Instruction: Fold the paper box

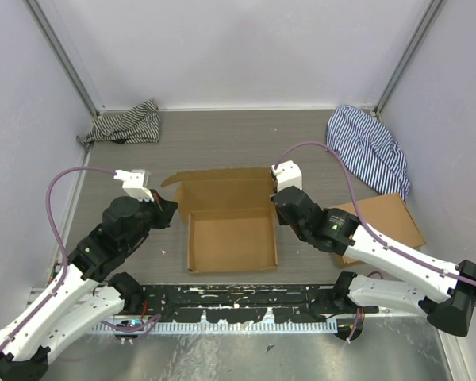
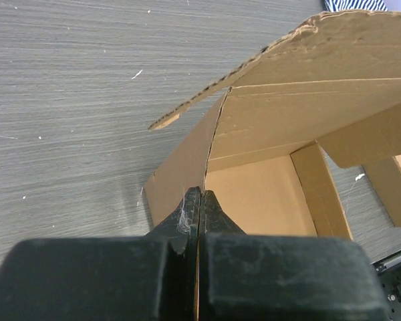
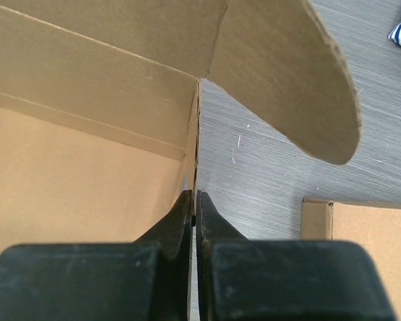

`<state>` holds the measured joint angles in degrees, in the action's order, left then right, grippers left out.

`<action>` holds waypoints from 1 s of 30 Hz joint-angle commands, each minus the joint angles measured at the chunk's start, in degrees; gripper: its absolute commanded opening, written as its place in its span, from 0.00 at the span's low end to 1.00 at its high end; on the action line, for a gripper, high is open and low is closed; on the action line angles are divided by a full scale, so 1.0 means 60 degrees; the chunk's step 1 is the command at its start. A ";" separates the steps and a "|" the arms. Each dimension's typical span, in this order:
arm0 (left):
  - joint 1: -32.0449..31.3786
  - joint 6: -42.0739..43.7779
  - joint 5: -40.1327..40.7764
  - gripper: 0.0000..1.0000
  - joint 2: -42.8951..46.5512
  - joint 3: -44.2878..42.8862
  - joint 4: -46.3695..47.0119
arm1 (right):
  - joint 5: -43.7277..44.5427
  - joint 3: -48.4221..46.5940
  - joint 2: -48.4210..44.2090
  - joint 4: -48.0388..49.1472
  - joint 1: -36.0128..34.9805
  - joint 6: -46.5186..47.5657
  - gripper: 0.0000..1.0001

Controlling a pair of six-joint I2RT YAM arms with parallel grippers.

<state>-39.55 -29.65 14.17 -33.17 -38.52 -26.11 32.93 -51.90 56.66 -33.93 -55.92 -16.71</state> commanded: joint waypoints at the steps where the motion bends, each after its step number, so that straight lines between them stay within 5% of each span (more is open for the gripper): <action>1: -0.0047 0.0136 -0.0065 0.00 -0.0025 -0.0380 0.0155 | 0.0967 -0.0246 0.0005 0.1155 -0.0058 -0.0057 0.01; 17: -0.0047 0.0587 0.0083 0.00 -0.2002 -0.1392 0.1835 | 0.2743 -0.0125 0.1620 0.3398 -0.0041 -0.0125 0.01; 30: -0.0045 0.0864 0.0140 0.00 -0.2992 -0.1897 0.2152 | 0.2385 -0.0212 0.2589 0.3934 0.0179 -0.0629 0.01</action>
<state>-39.53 -24.47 16.19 -51.33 -48.77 -17.39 48.36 -51.81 71.40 -15.35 -54.72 -18.65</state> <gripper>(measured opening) 0.006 0.058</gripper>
